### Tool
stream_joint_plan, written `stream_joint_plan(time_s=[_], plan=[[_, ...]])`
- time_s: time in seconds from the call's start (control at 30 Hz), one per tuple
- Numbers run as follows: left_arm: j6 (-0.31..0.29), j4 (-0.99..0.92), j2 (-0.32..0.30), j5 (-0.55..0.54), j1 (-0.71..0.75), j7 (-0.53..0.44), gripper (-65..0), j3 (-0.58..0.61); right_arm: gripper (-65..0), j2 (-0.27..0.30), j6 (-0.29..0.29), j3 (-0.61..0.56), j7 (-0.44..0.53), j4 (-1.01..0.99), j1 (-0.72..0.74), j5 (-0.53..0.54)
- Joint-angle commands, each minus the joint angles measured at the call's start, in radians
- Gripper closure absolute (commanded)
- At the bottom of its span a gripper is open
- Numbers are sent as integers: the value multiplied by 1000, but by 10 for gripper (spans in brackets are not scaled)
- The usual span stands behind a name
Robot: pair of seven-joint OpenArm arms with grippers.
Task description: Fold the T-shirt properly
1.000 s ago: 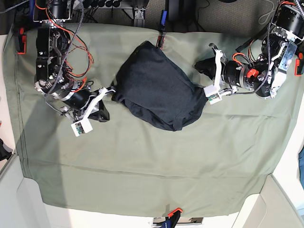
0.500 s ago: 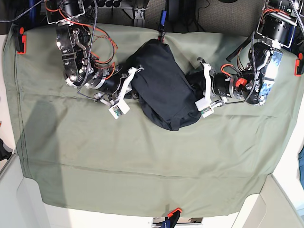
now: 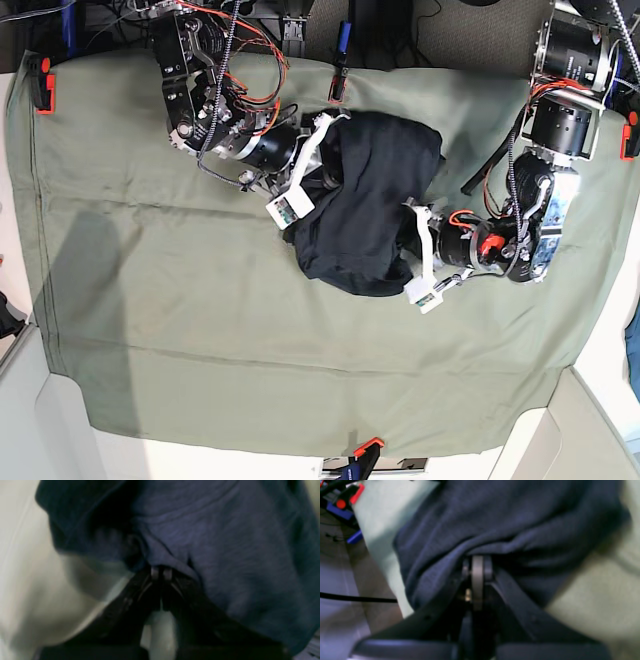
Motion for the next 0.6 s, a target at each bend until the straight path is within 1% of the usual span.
stream_joint_plan(time_s=[0.0, 0.07, 0.13, 0.23, 0.33, 0.5, 0.57], plan=[[-2, 14, -12, -14, -21, 8, 0, -6, 0, -13, 8, 0, 21, 19, 13, 5], [-2, 14, -17, -16, -18, 34, 0, -6, 0, -11, 8, 2, 14, 19, 13, 2], [-2, 14, -48, -54, -19, 38, 0, -6, 0, -9, 7, 11, 13, 22, 13, -27], [-2, 37, -132, -179, -15, 44, 0, -7, 0, -8, 7, 53, -8, 41, 12, -61], [-2, 98, -217, -210, 14, 80, 0, -8, 0, -2, 7, 120, -42, 88, 4, -55], [-2, 260, -360, -217, 146, 84, 0, -14, 0, 75, 7, 229, -136, 180, -6, 45], [-2, 331, -400, -217, 229, 87, 0, -52, 0, 111, 7, 269, -137, 216, -46, 72]])
